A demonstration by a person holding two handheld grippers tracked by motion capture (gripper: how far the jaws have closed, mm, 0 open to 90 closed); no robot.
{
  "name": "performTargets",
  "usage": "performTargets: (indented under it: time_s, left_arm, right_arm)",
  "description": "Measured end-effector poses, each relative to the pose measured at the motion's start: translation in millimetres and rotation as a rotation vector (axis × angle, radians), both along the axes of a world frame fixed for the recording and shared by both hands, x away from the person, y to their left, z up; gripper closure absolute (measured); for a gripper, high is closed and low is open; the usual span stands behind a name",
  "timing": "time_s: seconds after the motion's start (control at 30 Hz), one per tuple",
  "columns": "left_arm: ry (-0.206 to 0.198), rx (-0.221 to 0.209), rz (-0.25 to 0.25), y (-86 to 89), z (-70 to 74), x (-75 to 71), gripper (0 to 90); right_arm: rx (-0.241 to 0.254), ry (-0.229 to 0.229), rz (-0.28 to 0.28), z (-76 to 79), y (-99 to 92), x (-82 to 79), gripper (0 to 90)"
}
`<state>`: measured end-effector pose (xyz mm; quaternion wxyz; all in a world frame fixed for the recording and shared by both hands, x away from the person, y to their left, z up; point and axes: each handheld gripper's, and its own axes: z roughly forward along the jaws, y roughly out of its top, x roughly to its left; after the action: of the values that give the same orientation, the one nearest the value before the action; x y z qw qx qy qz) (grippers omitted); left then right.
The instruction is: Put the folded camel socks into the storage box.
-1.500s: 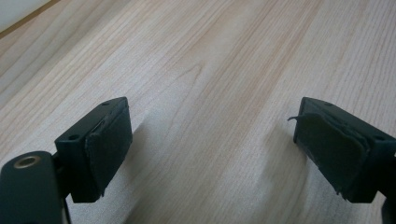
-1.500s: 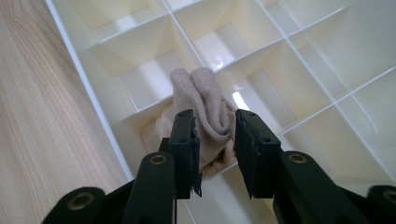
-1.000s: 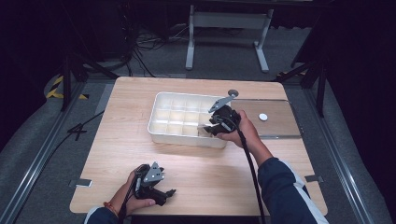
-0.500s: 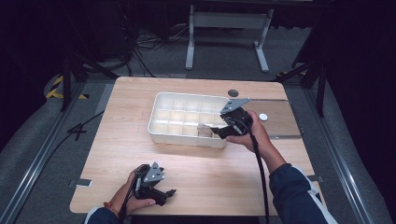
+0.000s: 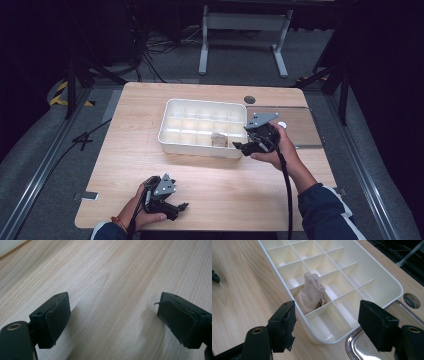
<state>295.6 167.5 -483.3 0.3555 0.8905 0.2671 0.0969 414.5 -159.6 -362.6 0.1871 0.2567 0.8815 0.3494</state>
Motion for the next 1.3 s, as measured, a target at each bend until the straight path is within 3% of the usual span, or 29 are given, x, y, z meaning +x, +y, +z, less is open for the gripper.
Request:
performTargets:
  time_s: [0.63, 0.87, 1.3]
  left_arm:
    - [-0.001, 0.000, -0.001, -0.1, -0.1, 0.1, 11.6]
    - [0.000, 0.000, 0.001, -0.1, 0.0, 0.0, 11.6]
    - [-0.002, 0.004, -0.002, -0.1, 0.0, 0.3, 11.4]
  right_arm:
    - [-0.038, -0.035, -0.010, -3.3, -27.5, -28.7, 27.9]
    - [-0.083, -0.040, -0.014, -15.8, -40.8, -39.0, 27.5]
    - [-0.084, -0.028, -0.057, -34.7, -68.1, -54.7, 27.8]
